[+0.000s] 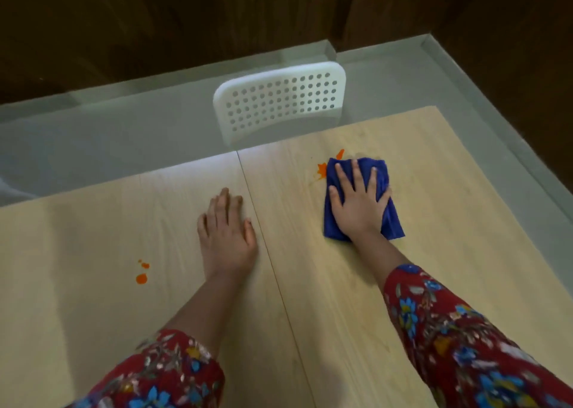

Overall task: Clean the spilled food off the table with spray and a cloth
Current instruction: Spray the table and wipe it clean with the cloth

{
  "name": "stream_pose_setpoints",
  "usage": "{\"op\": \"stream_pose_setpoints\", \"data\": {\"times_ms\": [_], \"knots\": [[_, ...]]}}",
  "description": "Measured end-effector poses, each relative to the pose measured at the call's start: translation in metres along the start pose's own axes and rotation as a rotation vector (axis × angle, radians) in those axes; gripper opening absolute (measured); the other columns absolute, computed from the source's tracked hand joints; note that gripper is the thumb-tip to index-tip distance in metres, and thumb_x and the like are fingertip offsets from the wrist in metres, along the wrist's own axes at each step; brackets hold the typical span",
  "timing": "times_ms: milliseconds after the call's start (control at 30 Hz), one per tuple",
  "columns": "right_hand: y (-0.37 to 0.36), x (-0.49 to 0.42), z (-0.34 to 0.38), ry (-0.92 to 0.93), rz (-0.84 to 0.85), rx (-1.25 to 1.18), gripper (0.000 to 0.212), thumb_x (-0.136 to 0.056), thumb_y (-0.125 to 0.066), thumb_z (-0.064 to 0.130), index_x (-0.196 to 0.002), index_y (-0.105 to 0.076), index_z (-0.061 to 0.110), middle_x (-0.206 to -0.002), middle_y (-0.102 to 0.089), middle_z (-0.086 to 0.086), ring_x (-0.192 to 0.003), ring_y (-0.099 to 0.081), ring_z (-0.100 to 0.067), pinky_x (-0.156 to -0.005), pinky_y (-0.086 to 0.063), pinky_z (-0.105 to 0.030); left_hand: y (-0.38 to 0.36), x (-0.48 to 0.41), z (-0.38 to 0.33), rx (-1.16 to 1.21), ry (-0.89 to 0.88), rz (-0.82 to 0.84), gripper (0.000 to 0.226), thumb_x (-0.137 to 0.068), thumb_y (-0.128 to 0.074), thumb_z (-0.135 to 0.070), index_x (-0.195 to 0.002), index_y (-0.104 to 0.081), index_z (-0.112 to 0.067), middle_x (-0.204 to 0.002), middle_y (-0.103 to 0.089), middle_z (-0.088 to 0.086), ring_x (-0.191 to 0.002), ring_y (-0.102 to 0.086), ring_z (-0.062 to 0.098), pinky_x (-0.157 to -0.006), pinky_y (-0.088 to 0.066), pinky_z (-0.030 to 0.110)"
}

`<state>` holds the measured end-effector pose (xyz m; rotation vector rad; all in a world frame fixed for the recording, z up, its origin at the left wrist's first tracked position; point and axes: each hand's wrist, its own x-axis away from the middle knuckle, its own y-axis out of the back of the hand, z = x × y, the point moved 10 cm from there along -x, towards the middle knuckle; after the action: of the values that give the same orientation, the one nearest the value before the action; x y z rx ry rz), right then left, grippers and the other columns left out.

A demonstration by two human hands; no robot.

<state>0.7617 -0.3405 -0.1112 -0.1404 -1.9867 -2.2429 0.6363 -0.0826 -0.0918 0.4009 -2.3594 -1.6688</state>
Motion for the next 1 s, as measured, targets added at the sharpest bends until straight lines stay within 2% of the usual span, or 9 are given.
{"op": "stream_pose_setpoints", "data": {"times_ms": [100,233,400,633,733,800,867,933,1000], "knots": [[0.001,-0.028,0.057,0.09,0.019,-0.004,0.056,-0.099,-0.018,0.054,-0.152,-0.007,0.042,-0.163,0.004,0.01,-0.149,0.011,-0.028,-0.113,0.002,-0.065,-0.007,-0.002,0.001,-0.003,0.007,0.031,0.061,-0.095,-0.02,-0.04,-0.155,-0.014,-0.025,-0.163,0.001,-0.007,-0.149,0.005,0.012,-0.119,0.005,0.04],[-0.011,0.027,0.138,0.477,0.011,0.023,0.056,-0.098,-0.024,0.054,-0.152,-0.015,0.04,-0.163,-0.003,0.007,-0.149,0.007,-0.029,-0.113,-0.002,-0.064,-0.006,-0.004,0.004,-0.04,0.03,0.003,0.063,-0.092,-0.021,-0.038,-0.153,-0.022,-0.024,-0.162,-0.01,-0.007,-0.149,-0.006,0.012,-0.119,0.0,0.043],[-0.021,0.086,0.129,0.624,-0.016,0.02,0.056,-0.099,-0.024,0.054,-0.152,-0.011,0.043,-0.163,-0.003,0.01,-0.15,0.007,-0.025,-0.115,0.0,-0.061,-0.011,-0.006,0.004,-0.052,0.026,0.028,0.061,-0.095,-0.019,-0.038,-0.154,-0.018,-0.025,-0.162,-0.006,-0.007,-0.149,-0.001,0.012,-0.119,0.002,0.043],[-0.015,-0.018,0.203,0.482,-0.007,-0.026,0.053,-0.101,-0.024,0.045,-0.152,-0.02,0.035,-0.162,-0.011,0.006,-0.15,0.0,-0.023,-0.118,-0.001,-0.054,-0.011,-0.006,0.003,-0.045,0.021,0.041,0.06,-0.096,-0.026,-0.034,-0.154,-0.015,-0.024,-0.162,-0.006,-0.007,-0.149,-0.002,0.012,-0.12,0.001,0.044],[-0.01,-0.03,0.219,0.497,0.019,-0.035,0.052,-0.103,-0.024,0.041,-0.153,-0.017,0.031,-0.162,-0.011,0.007,-0.15,0.0,-0.02,-0.12,0.001,-0.047,-0.007,-0.007,0.005,-0.039,0.039,0.013,0.057,-0.094,-0.029,-0.034,-0.15,-0.029,-0.02,-0.159,-0.022,-0.002,-0.148,-0.015,0.016,-0.119,-0.006,0.045],[-0.009,-0.026,0.209,0.546,0.022,-0.029,0.052,-0.103,-0.025,0.04,-0.154,-0.018,0.031,-0.162,-0.012,0.008,-0.15,-0.001,-0.019,-0.12,0.002,-0.044,0.003,-0.015,0.0,-0.045,0.058,-0.058,0.051,-0.091,-0.03,-0.035,-0.135,-0.047,-0.017,-0.146,-0.043,0.005,-0.136,-0.035,0.023,-0.112,-0.021,0.046],[-0.005,-0.032,0.187,0.558,0.006,-0.046,0.052,-0.102,-0.026,0.04,-0.153,-0.02,0.032,-0.162,-0.013,0.009,-0.15,-0.003,-0.018,-0.119,0.003,-0.043,0.01,-0.031,-0.012,-0.028,0.069,-0.127,0.046,-0.088,-0.031,-0.035,-0.124,-0.053,-0.015,-0.131,-0.051,0.009,-0.123,-0.042,0.025,-0.106,-0.025,0.045],[0.002,-0.053,0.151,0.485,-0.02,-0.052,0.052,-0.102,-0.026,0.041,-0.153,-0.021,0.032,-0.162,-0.014,0.008,-0.15,-0.005,-0.019,-0.119,0.0,-0.044,0.008,-0.047,-0.039,-0.017,-0.015,-0.131,0.047,-0.089,-0.032,-0.034,-0.129,-0.049,-0.016,-0.136,-0.048,0.009,-0.127,-0.038,0.024,-0.109,-0.02,0.045],[0.012,-0.083,0.104,0.364,-0.052,-0.037,0.051,-0.102,-0.027,0.041,-0.152,-0.022,0.032,-0.161,-0.015,0.007,-0.149,-0.006,-0.018,-0.119,-0.004,-0.046,-0.005,-0.064,-0.079,0.018,-0.156,-0.055,0.052,-0.092,-0.029,-0.035,-0.14,-0.039,-0.02,-0.152,-0.034,0.005,-0.141,-0.025,0.022,-0.115,-0.008,0.041]]}}
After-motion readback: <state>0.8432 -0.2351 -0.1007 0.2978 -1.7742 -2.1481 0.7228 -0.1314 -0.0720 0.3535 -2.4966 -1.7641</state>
